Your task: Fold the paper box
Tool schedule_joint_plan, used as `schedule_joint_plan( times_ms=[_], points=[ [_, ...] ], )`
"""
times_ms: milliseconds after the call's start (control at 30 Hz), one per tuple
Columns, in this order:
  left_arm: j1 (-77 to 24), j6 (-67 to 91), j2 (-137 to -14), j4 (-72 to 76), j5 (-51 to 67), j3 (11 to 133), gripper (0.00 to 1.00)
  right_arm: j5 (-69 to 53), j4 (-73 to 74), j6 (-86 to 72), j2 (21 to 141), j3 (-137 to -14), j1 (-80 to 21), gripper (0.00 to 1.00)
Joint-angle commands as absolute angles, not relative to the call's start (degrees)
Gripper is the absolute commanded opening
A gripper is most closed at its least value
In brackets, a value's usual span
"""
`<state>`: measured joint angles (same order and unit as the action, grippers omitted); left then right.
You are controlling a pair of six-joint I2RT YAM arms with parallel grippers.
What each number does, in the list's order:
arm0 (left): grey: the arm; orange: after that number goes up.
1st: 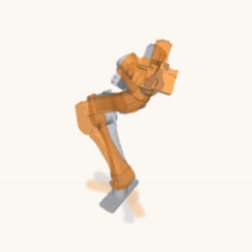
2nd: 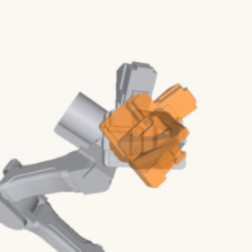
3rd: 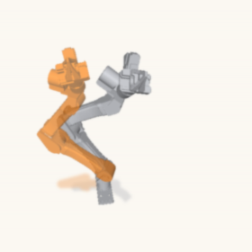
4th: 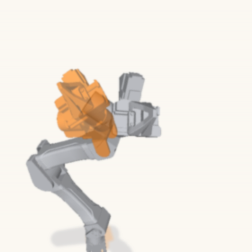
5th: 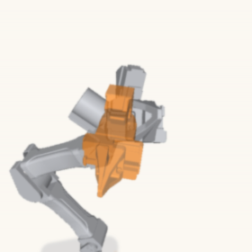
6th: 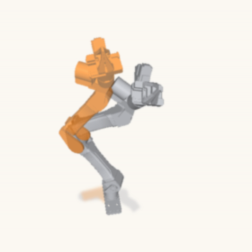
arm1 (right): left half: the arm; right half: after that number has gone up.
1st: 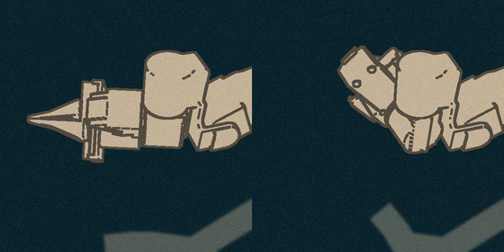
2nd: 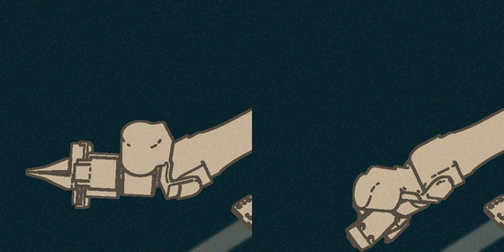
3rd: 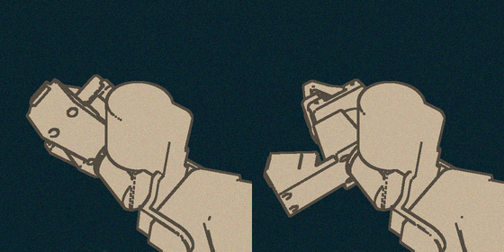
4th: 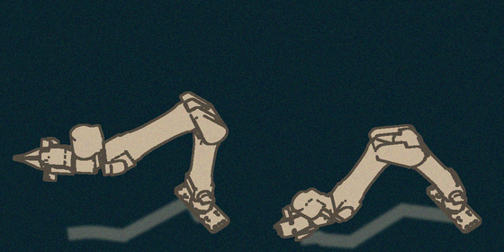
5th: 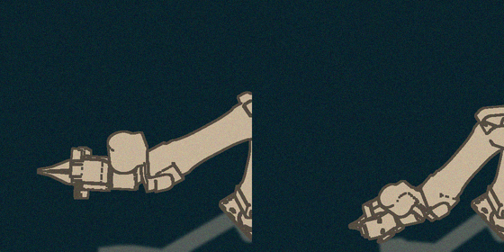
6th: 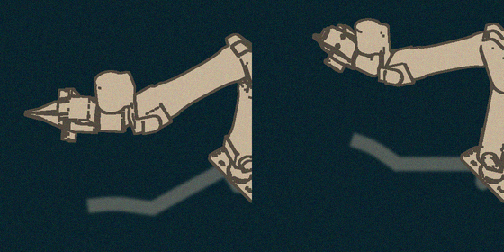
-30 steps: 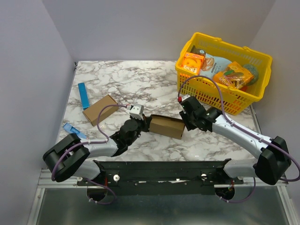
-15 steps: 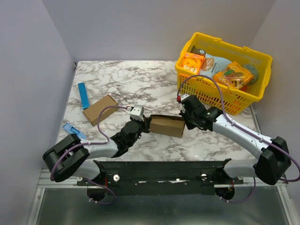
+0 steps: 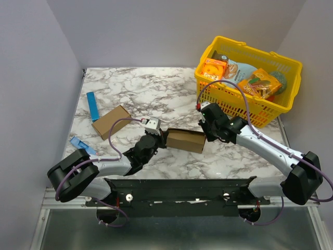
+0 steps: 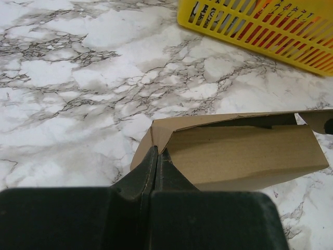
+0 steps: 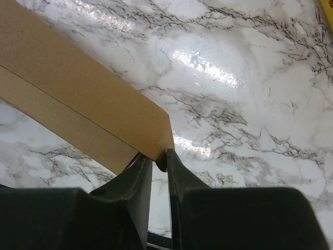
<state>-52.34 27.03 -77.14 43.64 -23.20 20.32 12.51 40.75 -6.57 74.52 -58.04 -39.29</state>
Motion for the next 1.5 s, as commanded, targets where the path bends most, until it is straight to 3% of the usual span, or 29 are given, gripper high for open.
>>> schedule_joint_plan(
  times_ms=[0,433,533,667,1167,1467],
  points=[
    [-53.1,26.4,-79.5,27.2,-23.5,17.1,0.0,14.4,43.1,-7.3,75.0,-58.0,-39.3,0.26],
    [-53.2,26.3,-78.3,27.3,-23.6,16.4,0.0,16.9,42.0,-6.9,76.7,-57.3,-39.2,0.28],
    [-53.2,26.1,-78.4,27.2,-23.6,16.4,0.0,16.1,41.6,-7.0,76.2,-57.0,-39.1,0.21],
    [-53.9,26.1,-78.6,26.5,-25.7,16.8,0.0,13.0,41.7,-7.6,75.3,-57.8,-39.2,0.01],
    [-60.2,25.7,-83.0,19.3,-37.5,22.0,0.0,4.0,45.4,-16.5,76.1,-65.3,-39.1,0.01],
    [-63.8,25.2,-87.7,14.9,-42.7,25.8,0.0,-3.0,43.9,-17.6,77.1,-63.6,-33.3,0.01]
  ],
)
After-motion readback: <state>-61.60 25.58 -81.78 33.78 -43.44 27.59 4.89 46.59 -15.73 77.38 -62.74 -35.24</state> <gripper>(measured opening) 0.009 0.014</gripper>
